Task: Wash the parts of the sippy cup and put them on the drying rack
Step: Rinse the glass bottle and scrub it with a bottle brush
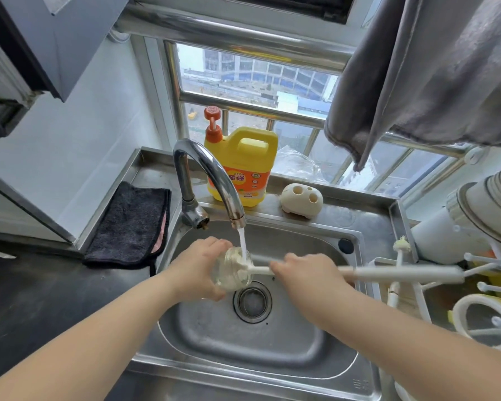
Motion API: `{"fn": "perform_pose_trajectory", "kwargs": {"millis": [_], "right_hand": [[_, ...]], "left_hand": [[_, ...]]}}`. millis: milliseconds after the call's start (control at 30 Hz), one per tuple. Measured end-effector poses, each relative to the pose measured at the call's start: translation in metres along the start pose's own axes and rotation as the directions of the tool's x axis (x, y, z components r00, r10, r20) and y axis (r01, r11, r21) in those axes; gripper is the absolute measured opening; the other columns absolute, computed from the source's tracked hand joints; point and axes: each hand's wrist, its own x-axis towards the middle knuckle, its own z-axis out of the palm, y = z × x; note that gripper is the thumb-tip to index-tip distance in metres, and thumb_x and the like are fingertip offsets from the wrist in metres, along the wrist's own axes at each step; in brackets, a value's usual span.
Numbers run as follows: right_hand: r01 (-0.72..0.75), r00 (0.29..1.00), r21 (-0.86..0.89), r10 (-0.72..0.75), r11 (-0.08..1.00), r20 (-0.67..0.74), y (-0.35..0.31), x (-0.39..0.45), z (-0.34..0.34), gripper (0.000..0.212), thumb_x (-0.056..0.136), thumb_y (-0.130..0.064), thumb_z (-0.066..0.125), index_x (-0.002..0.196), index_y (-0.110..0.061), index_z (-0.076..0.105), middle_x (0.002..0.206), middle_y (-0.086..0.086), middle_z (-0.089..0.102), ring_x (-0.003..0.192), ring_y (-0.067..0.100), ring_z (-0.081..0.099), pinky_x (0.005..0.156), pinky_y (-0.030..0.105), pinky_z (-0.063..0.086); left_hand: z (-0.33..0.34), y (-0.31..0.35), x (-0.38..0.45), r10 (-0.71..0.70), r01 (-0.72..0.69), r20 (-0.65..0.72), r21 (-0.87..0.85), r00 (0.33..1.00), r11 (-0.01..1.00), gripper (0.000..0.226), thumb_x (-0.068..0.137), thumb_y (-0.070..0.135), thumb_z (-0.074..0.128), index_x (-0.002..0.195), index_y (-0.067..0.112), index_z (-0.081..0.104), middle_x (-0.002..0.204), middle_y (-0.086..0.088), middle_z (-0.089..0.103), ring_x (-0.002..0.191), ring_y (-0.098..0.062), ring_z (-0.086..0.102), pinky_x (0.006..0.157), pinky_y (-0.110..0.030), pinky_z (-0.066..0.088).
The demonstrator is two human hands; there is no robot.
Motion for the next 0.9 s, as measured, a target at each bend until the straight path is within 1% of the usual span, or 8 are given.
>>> {"fn": "perform_pose_trajectory", "kwargs": {"millis": [100,233,467,633,700,800,867,900], "right_hand": [[-0.151,0.962,0.401,0.04,0.904,0.272,0.004,0.001,0.008,0.023,0.096,-0.019,0.045,0.079,-0.026,0.058,0.086,0.003,0.058,0.072,0.022,0.051,0.057,0.024,0.037],[-0.285,0.936,0.601,0.083,0.746,0.341,0.022,-0.008,0.007,0.027,0.101,-0.031,0.04,0.113,-0.026,0.064,0.064,-0.009,0.048,0.046,0.002,0.038,0.035,0.008,0.028],[-0.402,0.91,0.633,0.211,0.661,0.358,0.022,-0.021,0.04,0.025,0.101,-0.031,0.04,0.109,-0.025,0.063,0.064,-0.007,0.047,0.047,0.005,0.037,0.035,0.011,0.025],[-0.517,0.856,0.653,0.328,0.553,0.4,0.021,-0.03,0.053,0.028,0.101,-0.027,0.039,0.113,-0.018,0.063,0.064,-0.004,0.046,0.049,0.009,0.038,0.041,0.018,0.027],[-0.543,0.839,0.656,0.359,0.523,0.409,0.023,-0.034,0.054,0.029,0.101,-0.027,0.039,0.114,-0.017,0.063,0.063,-0.004,0.045,0.05,0.009,0.038,0.042,0.018,0.028],[-0.546,0.835,0.686,0.376,0.481,0.401,0.024,-0.039,0.054,0.029,0.101,-0.027,0.039,0.116,-0.018,0.062,0.061,-0.006,0.043,0.048,0.006,0.036,0.038,0.014,0.025],[-0.52,0.849,0.716,0.372,0.466,0.374,0.023,-0.04,0.054,0.028,0.101,-0.027,0.039,0.116,-0.018,0.062,0.061,-0.007,0.042,0.048,0.005,0.035,0.036,0.013,0.025],[-0.501,0.859,0.733,0.369,0.461,0.355,0.023,-0.04,0.054,0.028,0.101,-0.027,0.04,0.112,-0.016,0.063,0.061,-0.007,0.041,0.047,0.005,0.034,0.035,0.013,0.025]], "left_hand": [[0.004,-0.001,-0.004,0.065,-0.051,-0.053,0.238,0.996,0.97,0.093,0.053,0.038,0.084,0.135,0.02,0.044,0.121,0.003,0.05,0.11,-0.019,0.047,0.089,-0.034,0.046],[0.014,-0.01,-0.005,0.211,-0.036,-0.24,0.577,0.948,0.816,0.107,0.019,0.019,0.092,0.116,0.01,0.048,0.097,-0.012,0.066,0.088,-0.033,0.063,0.07,-0.043,0.052],[0.004,-0.008,-0.007,0.337,0.101,-0.271,0.889,0.902,0.446,0.05,0.054,0.004,0.074,0.101,-0.002,0.058,0.096,-0.021,0.067,0.098,-0.04,0.056,0.083,-0.049,0.034],[-0.014,-0.008,-0.012,0.525,0.11,-0.28,0.937,0.803,0.33,0.031,0.078,-0.007,0.046,0.095,0.001,0.071,0.096,-0.023,0.068,0.093,-0.039,0.065,0.084,-0.05,0.037],[-0.024,0.003,-0.017,0.434,0.117,-0.269,0.931,0.86,0.346,0.03,0.07,0.003,0.064,0.1,0.001,0.069,0.1,-0.023,0.066,0.096,-0.039,0.063,0.085,-0.049,0.036],[-0.034,0.016,-0.022,-0.112,0.254,-0.236,0.749,0.965,0.611,0.073,0.061,0.029,0.079,0.127,0.014,0.049,0.121,-0.009,0.054,0.114,-0.03,0.05,0.094,-0.041,0.032],[-0.031,0.017,-0.023,-0.478,0.491,-0.12,0.278,0.87,0.825,0.078,0.059,0.053,0.075,0.124,0.023,0.044,0.121,0.002,0.054,0.113,-0.021,0.051,0.095,-0.036,0.039],[-0.028,0.017,-0.023,-0.578,0.576,-0.008,-0.071,0.816,0.814,0.086,0.052,0.06,0.078,0.122,0.021,0.048,0.116,0.004,0.057,0.108,-0.019,0.054,0.092,-0.035,0.043]]}}
